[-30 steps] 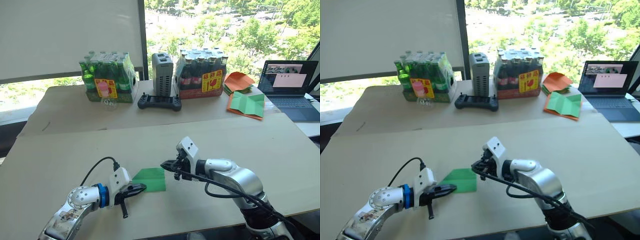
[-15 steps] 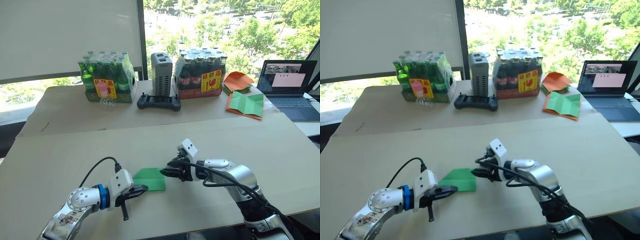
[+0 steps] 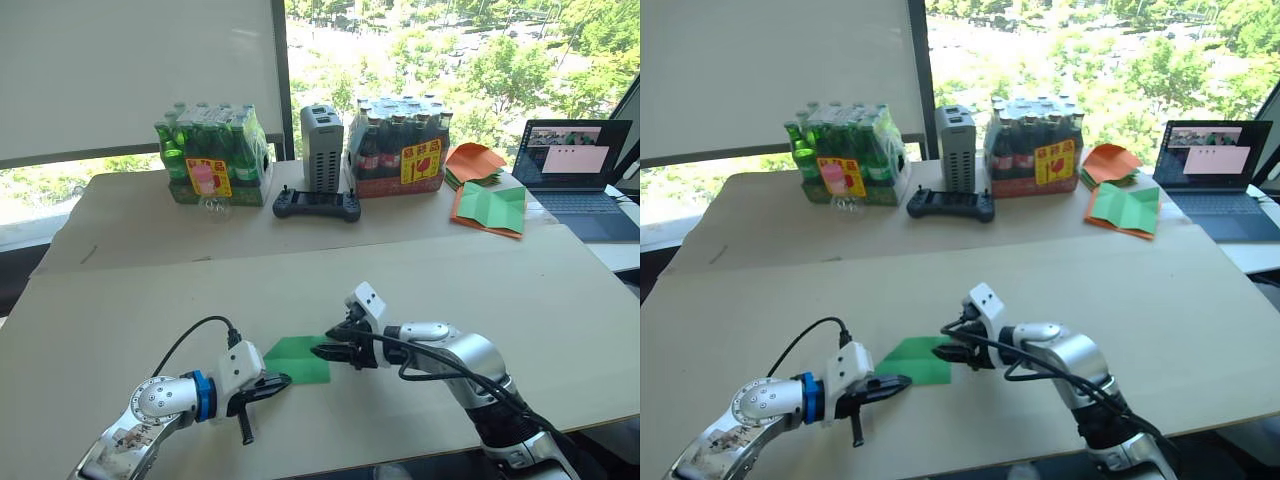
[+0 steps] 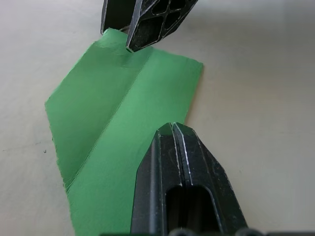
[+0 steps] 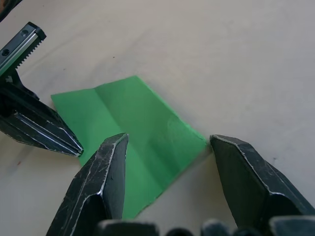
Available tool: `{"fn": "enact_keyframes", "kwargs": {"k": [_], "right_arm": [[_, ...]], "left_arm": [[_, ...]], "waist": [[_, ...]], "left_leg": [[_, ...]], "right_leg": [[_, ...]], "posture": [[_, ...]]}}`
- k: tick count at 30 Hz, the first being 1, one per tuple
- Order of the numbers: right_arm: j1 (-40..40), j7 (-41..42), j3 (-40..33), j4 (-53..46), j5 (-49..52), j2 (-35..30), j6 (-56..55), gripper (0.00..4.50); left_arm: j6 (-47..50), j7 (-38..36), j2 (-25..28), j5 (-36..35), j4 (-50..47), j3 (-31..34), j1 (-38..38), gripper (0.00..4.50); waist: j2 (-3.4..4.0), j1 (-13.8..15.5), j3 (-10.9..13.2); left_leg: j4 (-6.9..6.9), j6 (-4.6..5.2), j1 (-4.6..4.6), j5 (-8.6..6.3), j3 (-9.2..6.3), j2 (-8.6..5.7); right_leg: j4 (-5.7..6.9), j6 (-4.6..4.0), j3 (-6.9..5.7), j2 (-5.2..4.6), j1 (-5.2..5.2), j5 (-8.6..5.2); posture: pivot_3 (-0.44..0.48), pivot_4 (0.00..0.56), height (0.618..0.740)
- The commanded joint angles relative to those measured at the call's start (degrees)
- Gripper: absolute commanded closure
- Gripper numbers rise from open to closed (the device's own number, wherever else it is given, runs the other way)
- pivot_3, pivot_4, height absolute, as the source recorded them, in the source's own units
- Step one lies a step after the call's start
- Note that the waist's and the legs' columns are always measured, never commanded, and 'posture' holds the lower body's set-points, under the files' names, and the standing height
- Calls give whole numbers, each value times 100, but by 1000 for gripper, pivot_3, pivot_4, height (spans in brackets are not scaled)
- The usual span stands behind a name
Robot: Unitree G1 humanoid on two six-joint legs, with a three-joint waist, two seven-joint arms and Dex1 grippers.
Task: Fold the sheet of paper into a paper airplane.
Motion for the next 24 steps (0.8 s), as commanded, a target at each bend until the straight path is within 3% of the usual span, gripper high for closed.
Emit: {"fn": "enact_keyframes", "kwargs": {"k": [1,15,18,24], "right_arm": [[-6,105,49,-79,80,47,-130,1547],[-29,247,-51,53,156,128,-322,1547],[-14,265,-26,55,143,84,-364,2296],[8,260,-17,39,128,46,-413,4375]], "left_arm": [[27,33,36,30,-229,29,10,4500],[-22,16,81,179,-195,-45,39,4500],[-104,-3,70,215,-105,-37,70,4500],[-316,-32,57,271,65,-43,148,4500]], "waist": [[0,0,0],[1,0,0],[1,0,0],[1,0,0]], "left_leg": [[0,0,0,0,0,0],[0,0,0,0,0,-1],[0,0,0,0,0,-1],[0,0,0,0,0,0]], "right_leg": [[0,0,0,0,0,0],[0,0,0,0,0,0],[0,0,0,0,0,0],[0,0,0,0,0,0]], "posture": [[0,150,717],[0,150,717],[0,150,717],[0,150,717]]}}
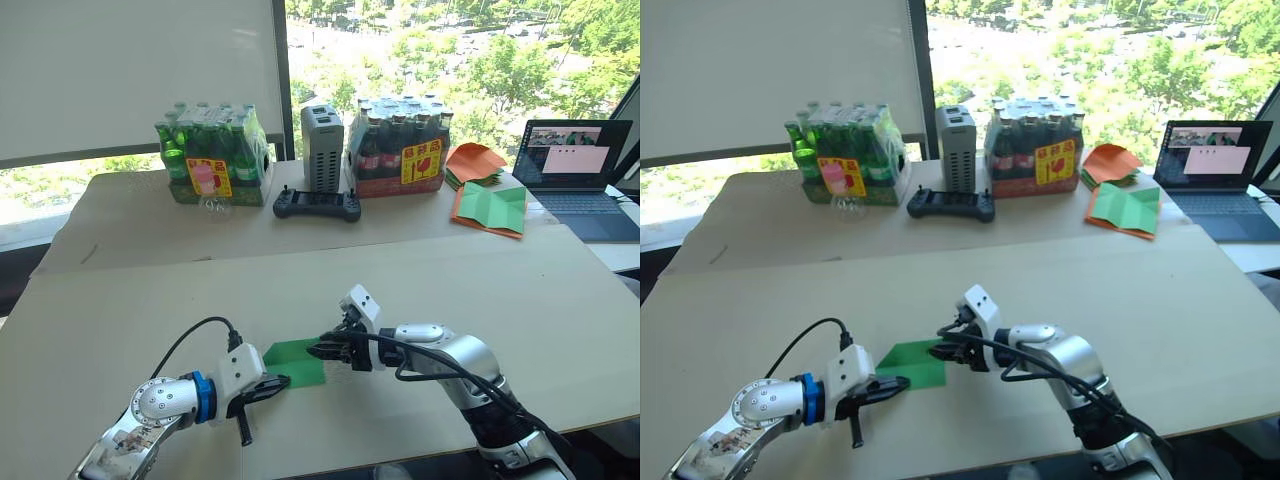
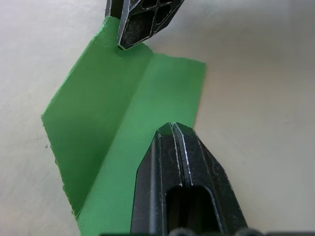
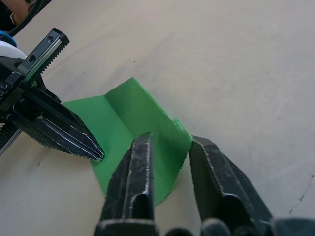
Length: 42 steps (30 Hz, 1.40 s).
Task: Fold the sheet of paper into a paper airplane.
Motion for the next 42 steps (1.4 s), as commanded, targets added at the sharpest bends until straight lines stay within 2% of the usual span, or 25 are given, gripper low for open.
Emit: {"fn": "enact_keyframes", "kwargs": {"k": [1,9,17,24,27,31,38,42], "right_arm": [[15,74,-35,-109,32,-6,-199,4461],[200,227,132,-392,-82,-186,-662,4461],[889,511,503,-828,-1007,-454,-3195,4461],[1159,800,935,-493,-2265,-820,-5940,4461],[1102,805,1173,-207,-2827,-920,-6700,4461],[1054,776,1329,248,-3297,-981,-6951,4461],[1107,899,1251,479,-3260,-847,-6214,4461],[1138,1000,1216,429,-3078,-773,-5778,4461]], "left_arm": [[-189,-52,21,69,75,4,98,4500],[-556,-118,47,149,362,-13,186,4500],[-759,-167,100,173,565,63,230,4500],[-868,-261,195,159,735,157,139,4500],[-902,-304,209,177,788,154,117,4500],[-946,-330,216,185,845,162,94,4500],[-944,-347,289,153,788,249,187,4500],[-666,-468,588,-163,400,697,456,4500]], "waist": [[0,0,0],[0,2,0],[0,3,0],[0,3,0],[0,4,0],[-1,5,-1],[-1,7,-1],[-2,-6,-2]], "left_leg": [[0,0,0,0,0,0],[0,0,1,0,0,0],[0,1,9,-1,8,0],[-2,1,24,-1,21,1],[-3,1,32,-2,30,2],[-6,2,42,-3,38,4],[-10,1,57,-9,44,8],[-10,-4,72,-24,51,24]], "right_leg": [[0,0,0,0,0,0],[0,0,0,0,1,0],[2,0,-1,-1,3,0],[5,1,-1,-1,6,0],[9,0,0,-1,8,0],[10,0,2,-1,11,0],[13,0,15,5,16,0],[12,-1,25,25,23,0]], "posture": [[0,150,717],[0,150,717],[0,150,717],[0,150,717],[0,150,717],[0,150,717],[0,150,717],[0,150,717]]}}
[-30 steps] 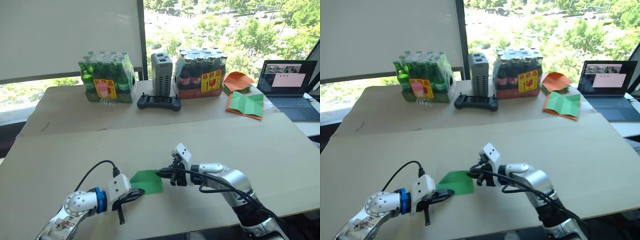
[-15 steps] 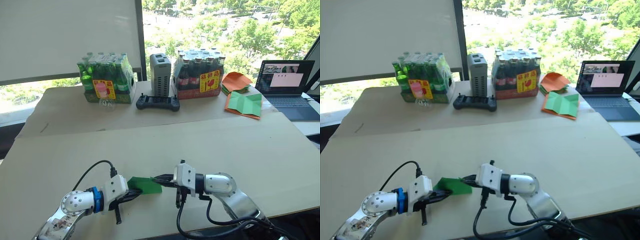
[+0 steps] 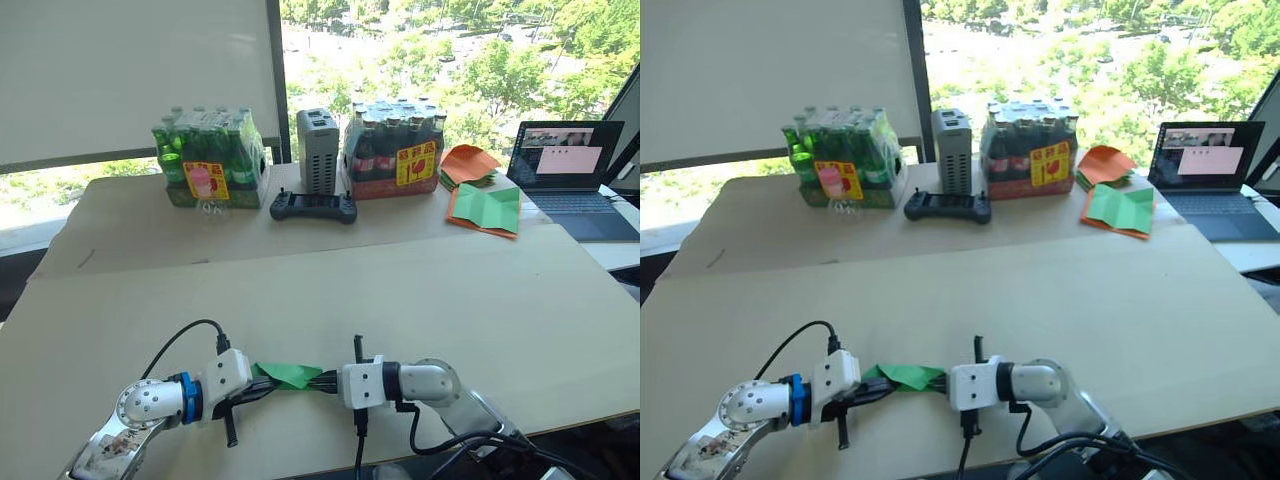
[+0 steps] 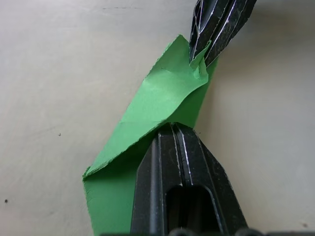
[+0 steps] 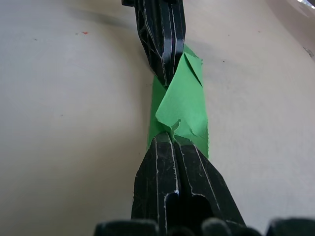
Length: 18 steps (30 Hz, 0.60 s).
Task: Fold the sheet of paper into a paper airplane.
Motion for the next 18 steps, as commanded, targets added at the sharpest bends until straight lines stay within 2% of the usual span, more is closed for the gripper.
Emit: {"fn": "enact_keyframes", "kwargs": {"k": [1,5,8,10,12,18], "right_arm": [[37,94,-67,-45,152,48,410,4461],[0,95,-73,-56,135,79,435,4461],[-4,108,-84,-51,135,84,436,4461],[-7,133,-71,-46,129,74,393,4461],[-22,108,-69,-26,97,92,386,4461],[-31,103,-57,-122,122,190,516,4461]], "left_arm": [[429,-141,338,-298,-295,520,244,4500],[977,-406,682,-900,-623,1051,219,4500],[1538,-579,821,-1548,-651,1381,-193,4500],[1706,-472,665,-1685,-504,1296,-693,4500],[1775,-353,452,-1547,-461,930,-1012,4500],[1738,-254,205,-1162,-361,358,-1077,4500]], "waist": [[0,2,0],[0,8,0],[0,16,1],[0,38,1],[0,30,0],[0,-48,0]], "left_leg": [[1,-2,3,-7,2,8],[7,-11,0,-17,6,32],[7,-19,0,-22,12,55],[8,-22,1,-22,13,61],[9,-24,1,-22,17,64],[7,-26,1,-36,43,79]], "right_leg": [[0,-1,1,8,0,0],[-3,-9,4,37,-3,4],[-8,-20,-2,56,-5,11],[-9,-27,-5,61,-5,15],[-11,-32,-7,62,-5,18],[-14,-38,-6,70,-21,23]], "posture": [[0,150,717],[0,150,717],[0,150,717],[0,150,717],[0,150,717],[0,150,717]]}}
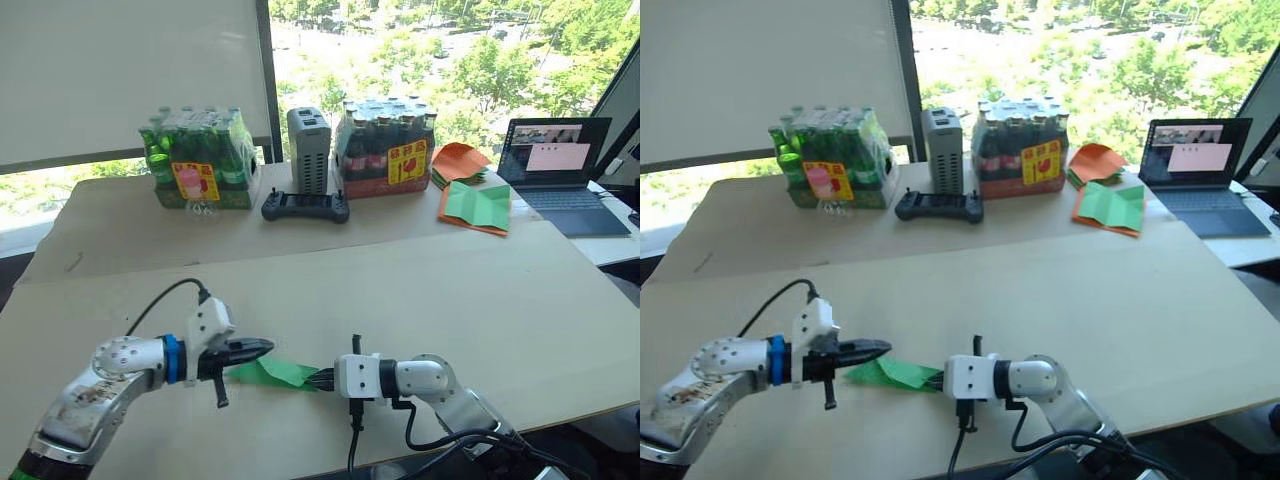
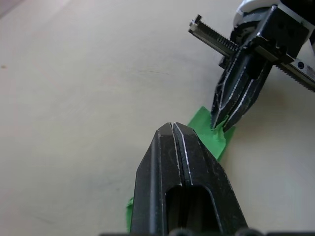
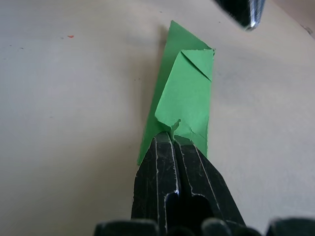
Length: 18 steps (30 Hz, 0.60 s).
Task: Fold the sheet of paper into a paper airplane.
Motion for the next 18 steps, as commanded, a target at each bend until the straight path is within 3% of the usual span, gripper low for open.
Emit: {"fn": "enact_keyframes", "kwargs": {"k": [1,10,18], "right_arm": [[11,-22,4,-95,-30,29,166,4461],[42,53,-138,-608,232,22,593,1620],[-113,-2,-504,-1363,1125,320,1991,1620]], "left_arm": [[-40,21,46,192,-15,-60,16,4500],[-333,11,-12,788,188,-456,95,4500],[-427,56,-168,1044,305,-673,62,4500]], "waist": [[0,11,0],[0,51,0],[0,58,1]], "left_leg": [[0,-1,0,-1,0,3],[1,-2,0,-1,0,4],[1,-1,-2,-1,-1,5]], "right_leg": [[-1,-1,0,4,0,0],[-4,-4,2,8,1,2],[-5,-4,3,8,1,2]], "posture": [[0,150,717],[0,150,717],[0,150,717]]}}
